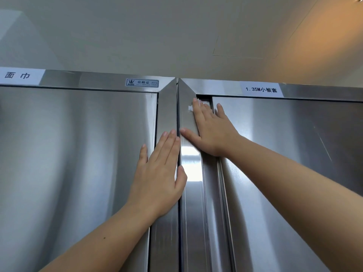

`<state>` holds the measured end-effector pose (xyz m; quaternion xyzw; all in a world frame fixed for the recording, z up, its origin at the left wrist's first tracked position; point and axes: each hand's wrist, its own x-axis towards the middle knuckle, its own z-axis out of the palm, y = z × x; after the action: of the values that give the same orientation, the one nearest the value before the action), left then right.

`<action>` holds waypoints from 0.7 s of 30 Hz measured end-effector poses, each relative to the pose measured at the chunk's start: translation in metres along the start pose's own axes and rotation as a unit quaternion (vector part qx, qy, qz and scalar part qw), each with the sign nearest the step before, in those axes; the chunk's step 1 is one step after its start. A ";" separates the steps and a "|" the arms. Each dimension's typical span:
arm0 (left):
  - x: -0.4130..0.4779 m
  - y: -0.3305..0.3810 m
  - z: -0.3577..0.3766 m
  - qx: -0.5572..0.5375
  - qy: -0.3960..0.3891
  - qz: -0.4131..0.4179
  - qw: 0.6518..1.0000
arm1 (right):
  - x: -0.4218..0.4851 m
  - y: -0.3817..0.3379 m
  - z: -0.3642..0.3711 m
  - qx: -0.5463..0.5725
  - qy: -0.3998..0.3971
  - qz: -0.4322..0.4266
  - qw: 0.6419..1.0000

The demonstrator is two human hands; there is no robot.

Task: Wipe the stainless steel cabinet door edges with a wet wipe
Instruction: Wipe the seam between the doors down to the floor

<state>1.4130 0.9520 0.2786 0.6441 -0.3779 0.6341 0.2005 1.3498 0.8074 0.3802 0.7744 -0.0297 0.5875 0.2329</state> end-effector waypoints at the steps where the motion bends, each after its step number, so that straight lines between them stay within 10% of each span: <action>1: 0.000 0.000 0.000 -0.001 0.002 0.001 1.000 | 0.005 -0.001 -0.001 0.009 -0.002 0.009 1.000; 21: -0.004 -0.001 0.002 0.018 0.000 0.005 1.000 | -0.010 -0.010 0.006 0.054 -0.002 0.023 0.998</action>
<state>1.4155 0.9521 0.2748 0.6454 -0.3698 0.6420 0.1859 1.3551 0.8112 0.3666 0.7863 -0.0161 0.5916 0.1774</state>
